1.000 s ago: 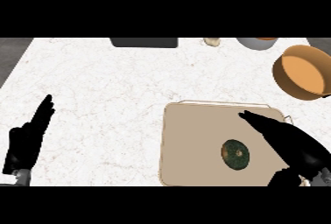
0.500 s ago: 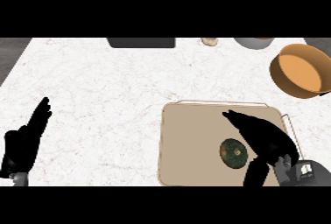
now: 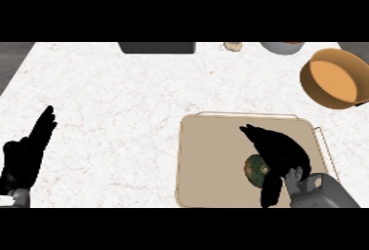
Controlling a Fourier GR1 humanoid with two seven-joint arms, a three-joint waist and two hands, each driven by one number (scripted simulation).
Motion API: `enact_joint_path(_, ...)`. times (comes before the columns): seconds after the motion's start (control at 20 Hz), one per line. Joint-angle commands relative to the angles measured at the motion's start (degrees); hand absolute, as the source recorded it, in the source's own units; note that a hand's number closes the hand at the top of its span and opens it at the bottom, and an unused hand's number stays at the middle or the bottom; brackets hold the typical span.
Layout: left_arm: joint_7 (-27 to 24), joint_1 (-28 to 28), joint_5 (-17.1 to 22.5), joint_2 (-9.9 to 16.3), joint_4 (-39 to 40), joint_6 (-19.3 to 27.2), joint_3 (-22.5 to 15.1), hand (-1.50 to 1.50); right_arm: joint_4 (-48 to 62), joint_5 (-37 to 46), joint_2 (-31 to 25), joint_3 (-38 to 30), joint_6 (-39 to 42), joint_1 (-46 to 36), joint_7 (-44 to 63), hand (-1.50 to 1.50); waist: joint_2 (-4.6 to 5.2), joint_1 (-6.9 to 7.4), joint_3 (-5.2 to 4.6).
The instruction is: Pick the squash from the tray and place it in the pot
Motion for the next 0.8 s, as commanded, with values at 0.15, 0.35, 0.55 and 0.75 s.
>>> enact_joint_path(0.15,-2.05,-0.45,-3.39,-2.52,1.83,-1.01,1.79,0.0,4.39,6.43,3.22,-1.39,2.56,0.2,-0.98,-1.5,0.0,-0.1,0.0)
enact_joint_path(0.35,-0.74,-1.41,-5.69,-4.17,1.7,-0.91,2.36,0.0,7.21,10.36,4.23,-2.09,1.11,1.63,-6.12,-1.5,0.01,-0.14,0.01)
enact_joint_path(0.55,-2.87,-0.39,-4.31,-4.54,2.96,-4.51,4.96,0.0,9.84,12.95,5.25,-4.06,0.57,2.78,-9.8,-1.5,0.0,-0.11,0.01)
enact_joint_path(0.75,1.12,-0.44,-5.87,-5.38,-1.07,-3.88,4.37,0.0,13.21,16.91,7.24,-0.75,-0.92,3.21,-11.98,1.5,0.01,-0.04,0.02)
